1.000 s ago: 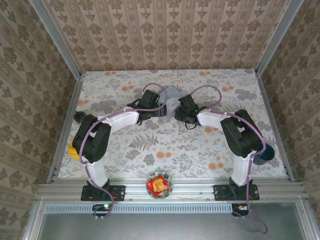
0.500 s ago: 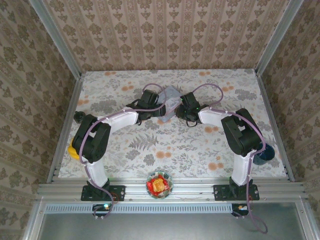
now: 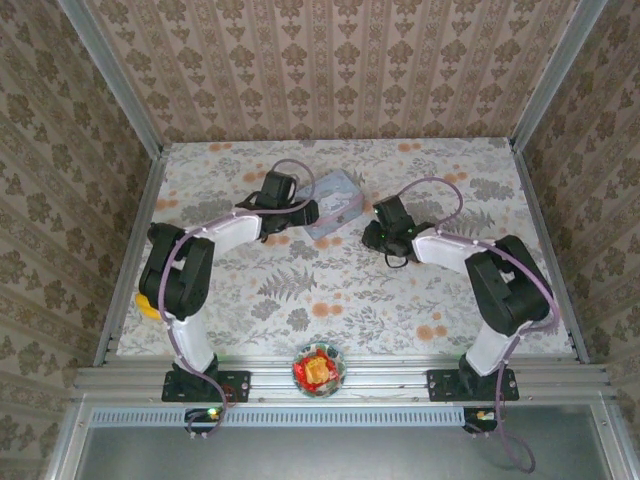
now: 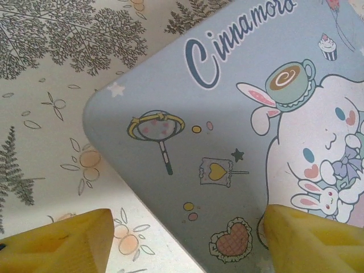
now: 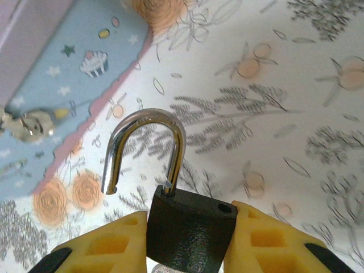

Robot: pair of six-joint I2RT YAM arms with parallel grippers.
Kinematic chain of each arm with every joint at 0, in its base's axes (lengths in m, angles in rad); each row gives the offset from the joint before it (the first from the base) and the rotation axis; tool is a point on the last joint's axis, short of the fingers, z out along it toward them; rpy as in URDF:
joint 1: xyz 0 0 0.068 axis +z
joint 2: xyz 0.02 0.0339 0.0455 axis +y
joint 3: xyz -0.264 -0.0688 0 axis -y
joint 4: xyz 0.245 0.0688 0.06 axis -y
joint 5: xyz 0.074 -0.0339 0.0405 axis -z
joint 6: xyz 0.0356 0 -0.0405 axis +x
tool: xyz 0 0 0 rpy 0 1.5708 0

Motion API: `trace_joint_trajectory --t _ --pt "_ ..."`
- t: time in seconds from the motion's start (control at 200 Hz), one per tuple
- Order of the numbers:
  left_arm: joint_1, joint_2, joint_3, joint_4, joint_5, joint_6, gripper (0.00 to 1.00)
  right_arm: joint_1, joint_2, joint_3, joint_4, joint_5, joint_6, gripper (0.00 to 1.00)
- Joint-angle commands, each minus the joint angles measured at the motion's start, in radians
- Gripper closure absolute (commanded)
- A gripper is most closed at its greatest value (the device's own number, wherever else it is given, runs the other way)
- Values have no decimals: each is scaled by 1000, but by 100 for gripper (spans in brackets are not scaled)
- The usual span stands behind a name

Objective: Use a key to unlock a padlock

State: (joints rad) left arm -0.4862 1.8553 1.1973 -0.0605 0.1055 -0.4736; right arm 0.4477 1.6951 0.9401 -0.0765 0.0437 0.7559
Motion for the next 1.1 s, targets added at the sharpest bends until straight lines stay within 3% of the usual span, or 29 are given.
trace_joint_trajectory --t 0.0,0.345,0.64,1.09 --pt "23 40 37 19 68 28 27 3 -81 -43 -41 5 -18 100" --pt "101 115 131 158 198 -45 21 13 -231 -146 -90 35 -19 100" --pt "112 228 228 245 328 -137 29 13 -274 -173 -104 56 -9 100" --pt "121 422 408 474 507 -338 28 13 -292 -157 -184 77 -60 100"
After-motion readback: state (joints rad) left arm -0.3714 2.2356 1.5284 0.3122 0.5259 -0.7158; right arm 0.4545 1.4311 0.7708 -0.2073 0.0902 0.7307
